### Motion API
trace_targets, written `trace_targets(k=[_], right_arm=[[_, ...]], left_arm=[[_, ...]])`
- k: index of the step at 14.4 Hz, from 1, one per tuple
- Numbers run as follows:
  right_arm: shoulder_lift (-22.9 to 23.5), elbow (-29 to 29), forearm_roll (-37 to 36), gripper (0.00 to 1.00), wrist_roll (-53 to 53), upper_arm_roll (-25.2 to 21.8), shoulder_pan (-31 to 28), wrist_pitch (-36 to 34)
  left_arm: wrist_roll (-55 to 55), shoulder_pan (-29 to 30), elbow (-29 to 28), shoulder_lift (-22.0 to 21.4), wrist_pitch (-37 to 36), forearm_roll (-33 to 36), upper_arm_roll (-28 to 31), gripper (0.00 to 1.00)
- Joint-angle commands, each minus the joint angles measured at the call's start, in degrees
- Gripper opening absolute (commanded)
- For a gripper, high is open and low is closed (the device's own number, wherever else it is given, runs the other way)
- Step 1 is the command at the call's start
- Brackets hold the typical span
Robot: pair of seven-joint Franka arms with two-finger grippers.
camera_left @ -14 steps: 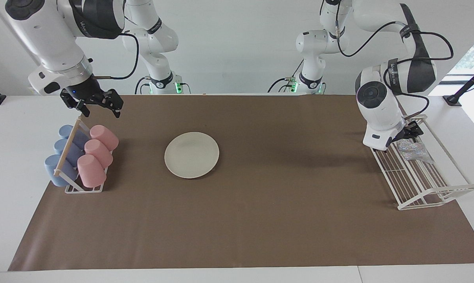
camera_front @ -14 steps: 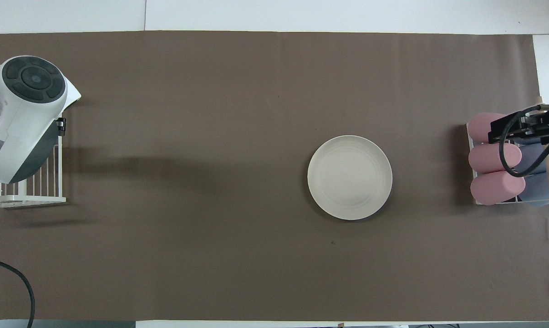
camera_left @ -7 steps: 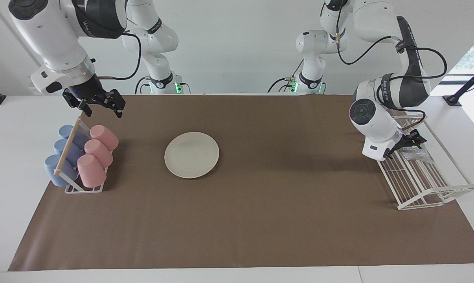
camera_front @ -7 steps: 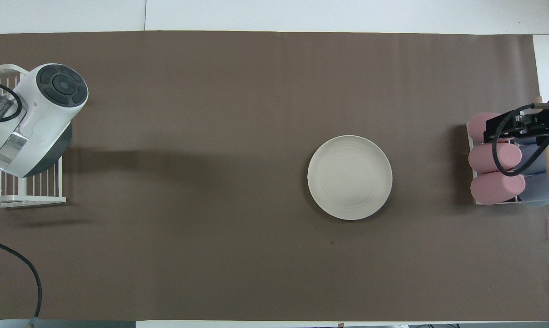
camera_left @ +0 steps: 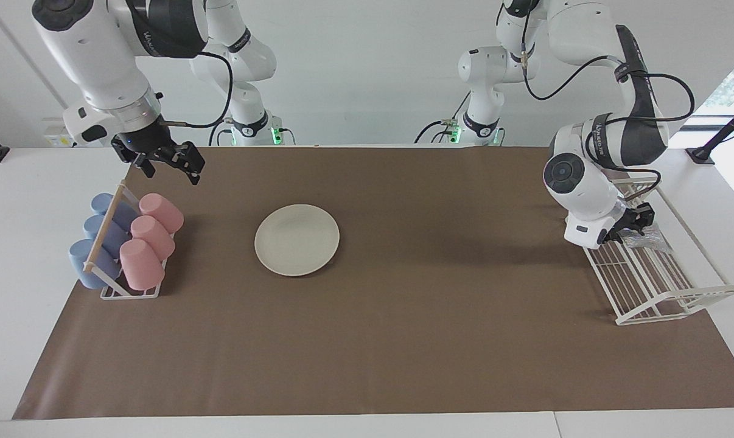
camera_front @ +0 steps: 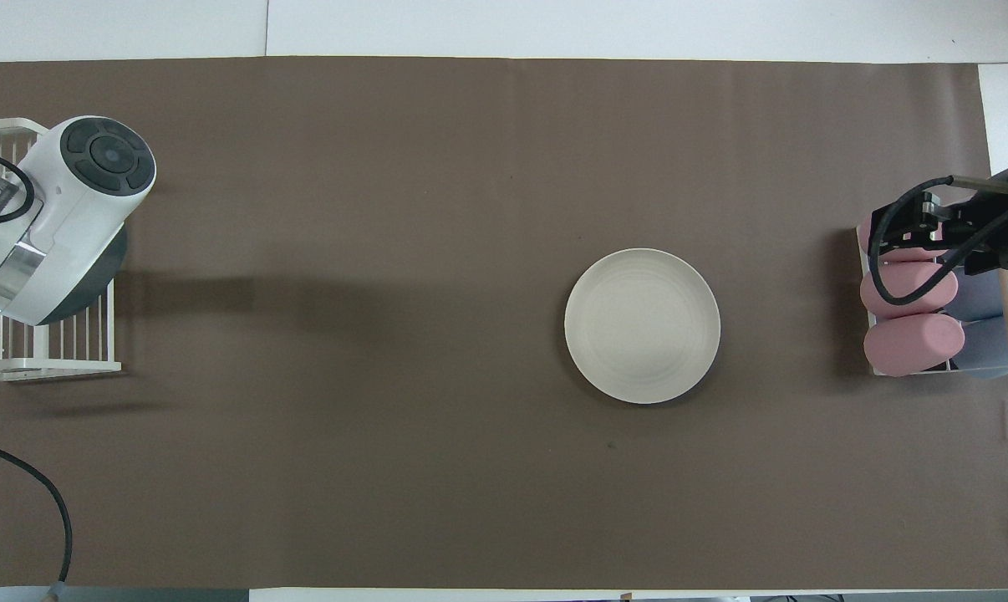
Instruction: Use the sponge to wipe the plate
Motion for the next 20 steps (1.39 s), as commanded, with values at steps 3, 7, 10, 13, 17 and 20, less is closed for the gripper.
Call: trace_targets(k=[3,7,10,13,17,20], right_arm=[[-1.5,-1.6,-0.2,1.00,12.5,2.5,0.0,0.2],[-1.7,-1.6,0.0,1.00,26.3,5.5,0.0,0.2],[-2.0,-2.4,0.3,1.00,35.5,7.3,-0.1,1.2],[-3.0,-4.5,3.9,1.00,42.4,7.9,0.0,3.8],[-3.1,-4.5,5.0,1.00,50.6,9.6,0.0,3.7],[-3.1,-4.6,5.2,1.00,62.5,13.8,-0.1,4.4]], left_arm=[[-2.6,0.4,-0.3,-0.2,0.6,1.3,-0.1,0.00],[-2.4,0.1,0.7,0.0,0.1,1.1,-0.1,0.00],[-1.8,-0.4,5.6,0.3,-3.8,-0.7,-0.5,0.00],[-1.7,-2.3,9.2,0.2,-7.7,-6.2,-0.6,0.00],[-1.7,-2.1,17.8,0.6,-12.1,-26.8,-0.5,0.00],[-1.6,-1.2,18.7,-0.9,-12.3,-44.4,0.2,0.00]])
